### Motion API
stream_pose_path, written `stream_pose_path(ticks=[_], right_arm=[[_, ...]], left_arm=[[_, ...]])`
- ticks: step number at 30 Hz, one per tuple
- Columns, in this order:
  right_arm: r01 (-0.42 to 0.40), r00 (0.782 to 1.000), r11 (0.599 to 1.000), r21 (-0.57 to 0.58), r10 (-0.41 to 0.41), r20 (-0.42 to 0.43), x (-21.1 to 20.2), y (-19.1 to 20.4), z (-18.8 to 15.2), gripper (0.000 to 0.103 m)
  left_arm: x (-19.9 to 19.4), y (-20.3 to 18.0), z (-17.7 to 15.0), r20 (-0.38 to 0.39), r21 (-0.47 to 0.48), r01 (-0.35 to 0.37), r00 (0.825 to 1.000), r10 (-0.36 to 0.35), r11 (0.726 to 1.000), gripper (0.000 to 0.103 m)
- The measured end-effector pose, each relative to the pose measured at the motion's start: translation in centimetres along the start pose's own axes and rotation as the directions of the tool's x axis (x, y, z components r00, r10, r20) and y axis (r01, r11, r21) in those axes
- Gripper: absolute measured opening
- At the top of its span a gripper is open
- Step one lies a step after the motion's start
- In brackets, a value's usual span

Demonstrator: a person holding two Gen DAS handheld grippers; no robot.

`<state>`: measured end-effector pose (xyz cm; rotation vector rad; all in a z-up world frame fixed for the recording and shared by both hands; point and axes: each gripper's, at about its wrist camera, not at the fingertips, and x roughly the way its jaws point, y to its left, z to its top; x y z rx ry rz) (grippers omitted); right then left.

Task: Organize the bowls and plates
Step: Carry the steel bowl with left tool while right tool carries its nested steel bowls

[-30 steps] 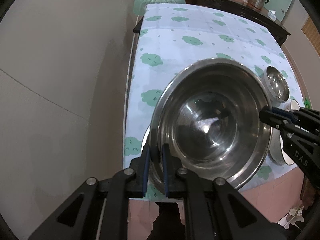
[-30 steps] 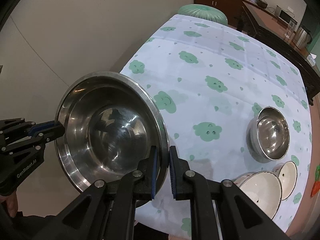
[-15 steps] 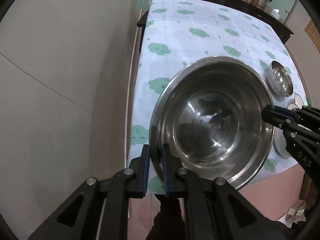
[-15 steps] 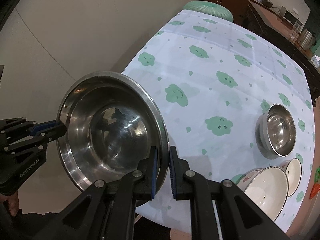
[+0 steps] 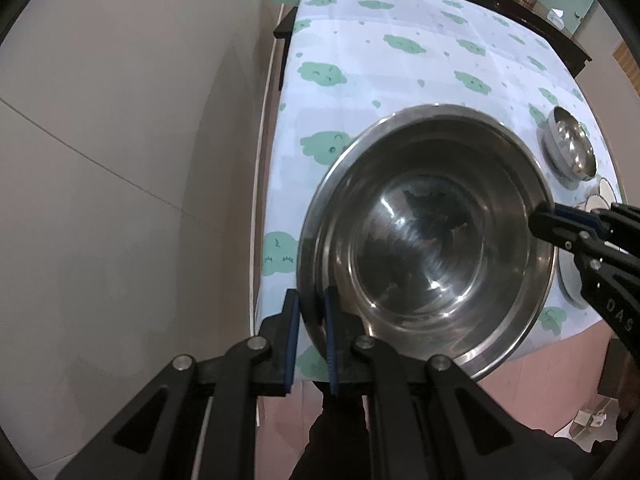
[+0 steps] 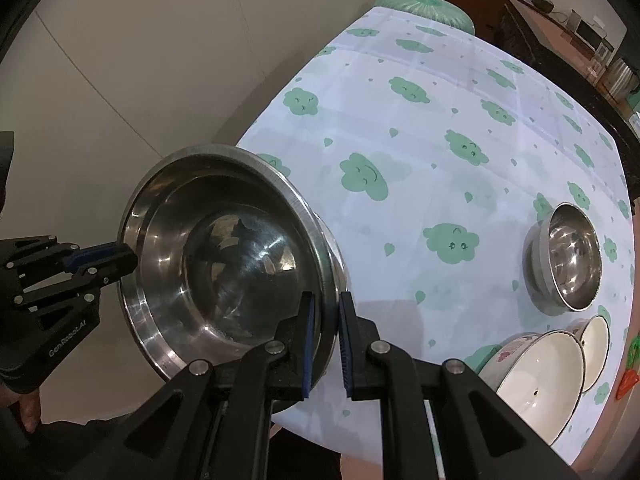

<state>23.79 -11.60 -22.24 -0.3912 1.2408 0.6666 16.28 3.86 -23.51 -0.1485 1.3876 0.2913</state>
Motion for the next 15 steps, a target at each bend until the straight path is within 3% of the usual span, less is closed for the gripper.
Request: stream_pose_path(ticks=[15], right_arm=[[-0.009, 0.999, 1.0, 0.005, 0.01, -0.036, 1.7, -0.1, -0.2, 0.013]], left_arm=[[1.6, -0.5, -0.1, -0.033, -0.003, 0.001, 0.999, -0.001, 1.0, 0.009]])
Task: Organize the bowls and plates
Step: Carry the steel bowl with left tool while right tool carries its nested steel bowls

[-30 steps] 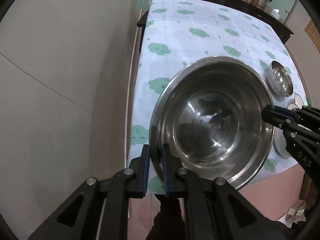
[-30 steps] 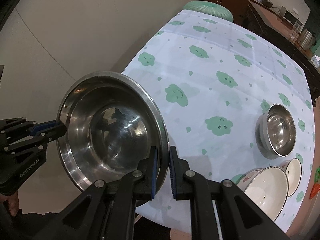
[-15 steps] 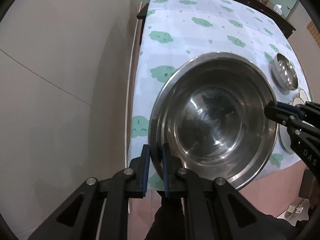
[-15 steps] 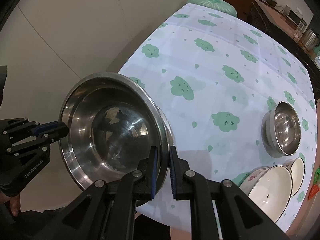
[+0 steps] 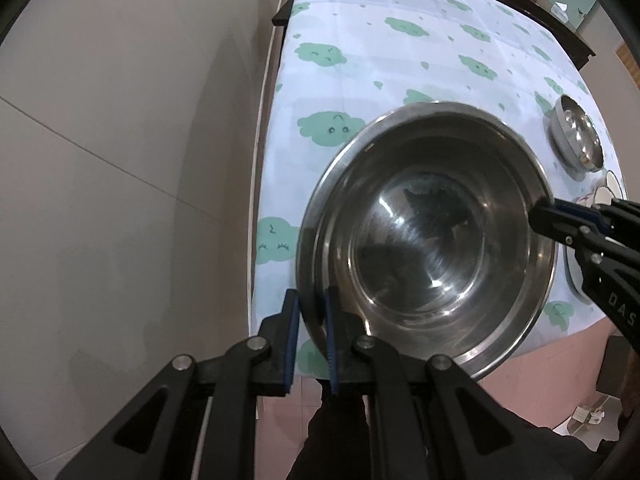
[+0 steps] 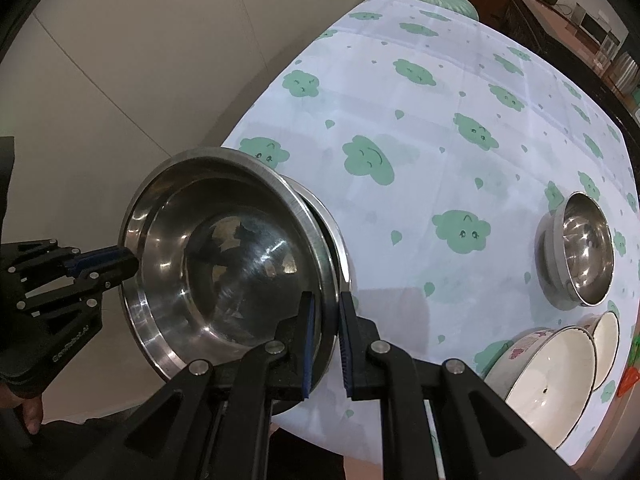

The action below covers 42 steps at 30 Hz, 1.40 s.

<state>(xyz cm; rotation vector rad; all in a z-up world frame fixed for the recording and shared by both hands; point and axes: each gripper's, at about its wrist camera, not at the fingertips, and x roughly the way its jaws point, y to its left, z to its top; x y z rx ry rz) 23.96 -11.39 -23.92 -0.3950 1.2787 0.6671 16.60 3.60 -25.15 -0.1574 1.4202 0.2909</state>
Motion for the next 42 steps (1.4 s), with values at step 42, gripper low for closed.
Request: stream_pose_path(ticks=[42], right_arm=[[0.041, 0.999, 0.999, -0.017, -0.042, -0.023, 2.4, 0.0, 0.7, 0.013]], left_arm=[[1.3, 0.2, 0.6, -0.024, 0.019, 0.022, 0.999, -0.021, 1.0, 0.01]])
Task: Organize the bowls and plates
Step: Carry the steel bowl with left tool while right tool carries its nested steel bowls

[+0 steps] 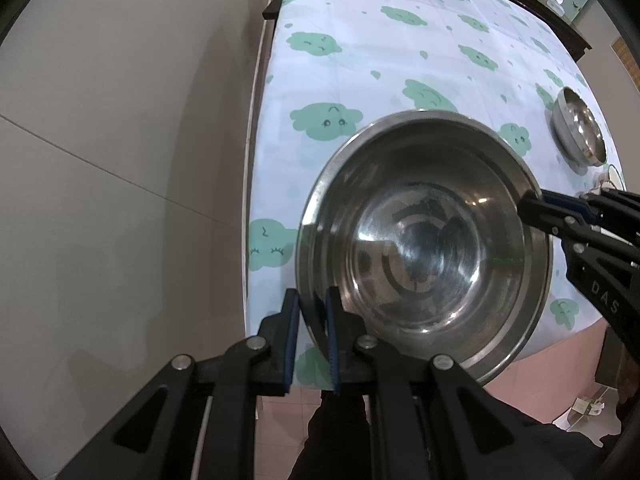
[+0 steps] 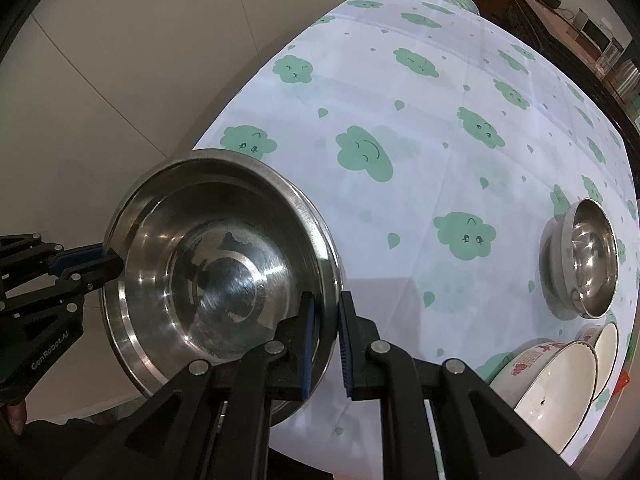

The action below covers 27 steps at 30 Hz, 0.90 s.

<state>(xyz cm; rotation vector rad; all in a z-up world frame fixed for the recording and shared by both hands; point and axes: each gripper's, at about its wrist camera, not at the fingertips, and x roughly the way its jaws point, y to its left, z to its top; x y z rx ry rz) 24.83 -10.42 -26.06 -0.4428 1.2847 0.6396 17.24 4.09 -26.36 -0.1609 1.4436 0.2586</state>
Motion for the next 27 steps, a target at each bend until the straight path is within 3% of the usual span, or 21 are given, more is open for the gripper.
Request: stream_pose_path(ticks=[27], right_arm=[[0.021, 0.999, 1.0, -0.017, -0.021, 0.027, 0.85, 0.14, -0.15, 0.013]], left_arm=[[0.33, -0.07, 0.06, 0.006, 0.003, -0.007, 1.0, 0.007, 1.0, 0.011]])
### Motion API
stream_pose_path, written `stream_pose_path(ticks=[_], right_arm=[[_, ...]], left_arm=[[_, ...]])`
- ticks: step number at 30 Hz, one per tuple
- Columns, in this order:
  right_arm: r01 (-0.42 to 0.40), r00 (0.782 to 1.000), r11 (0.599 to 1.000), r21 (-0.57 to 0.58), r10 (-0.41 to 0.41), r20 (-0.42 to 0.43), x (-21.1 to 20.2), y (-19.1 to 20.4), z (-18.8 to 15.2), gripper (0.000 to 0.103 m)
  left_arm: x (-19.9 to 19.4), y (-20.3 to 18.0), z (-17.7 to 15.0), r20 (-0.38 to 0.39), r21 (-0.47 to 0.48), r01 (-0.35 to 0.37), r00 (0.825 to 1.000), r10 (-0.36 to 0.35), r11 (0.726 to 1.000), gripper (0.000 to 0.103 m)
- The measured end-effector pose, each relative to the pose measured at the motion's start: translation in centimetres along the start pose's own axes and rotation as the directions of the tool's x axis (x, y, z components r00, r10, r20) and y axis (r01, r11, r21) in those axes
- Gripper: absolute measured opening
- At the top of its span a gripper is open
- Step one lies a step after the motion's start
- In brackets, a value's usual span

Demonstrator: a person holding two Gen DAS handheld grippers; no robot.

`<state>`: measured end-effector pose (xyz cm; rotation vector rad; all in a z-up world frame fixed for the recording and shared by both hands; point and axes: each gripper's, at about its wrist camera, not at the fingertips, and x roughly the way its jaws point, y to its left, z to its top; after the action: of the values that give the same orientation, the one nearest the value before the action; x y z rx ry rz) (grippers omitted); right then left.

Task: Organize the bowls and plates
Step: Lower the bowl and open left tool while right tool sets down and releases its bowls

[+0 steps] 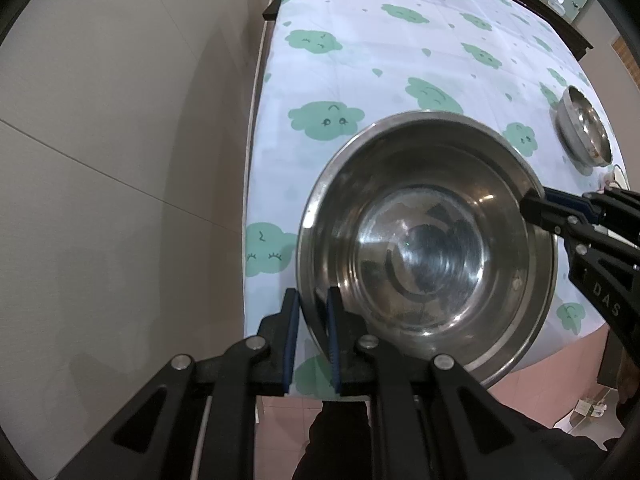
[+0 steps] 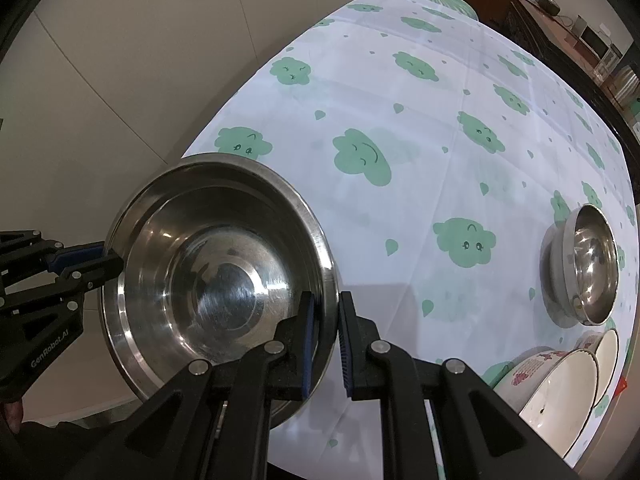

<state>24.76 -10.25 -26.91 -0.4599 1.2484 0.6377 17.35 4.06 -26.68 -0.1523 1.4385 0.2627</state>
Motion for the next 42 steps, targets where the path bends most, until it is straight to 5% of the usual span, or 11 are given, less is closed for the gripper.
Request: stream_pose_path(ticks=[34, 42], right_arm=[[-0.006, 0.999, 1.0, -0.009, 0.006, 0.046, -0.1, 0.3, 0.2, 0.013], [0.001, 0.999, 1.0, -0.004, -0.001, 0.047, -0.5, 0.4, -0.1, 0.013]], left_arm=[[-0.6, 0.2, -0.2, 0.034, 0.01, 0.005, 0.999, -0.006, 1.0, 0.011], [-1.2, 0.2, -0.2, 0.053, 0.014, -0.002, 0.999, 0.001, 1.0, 0.036]])
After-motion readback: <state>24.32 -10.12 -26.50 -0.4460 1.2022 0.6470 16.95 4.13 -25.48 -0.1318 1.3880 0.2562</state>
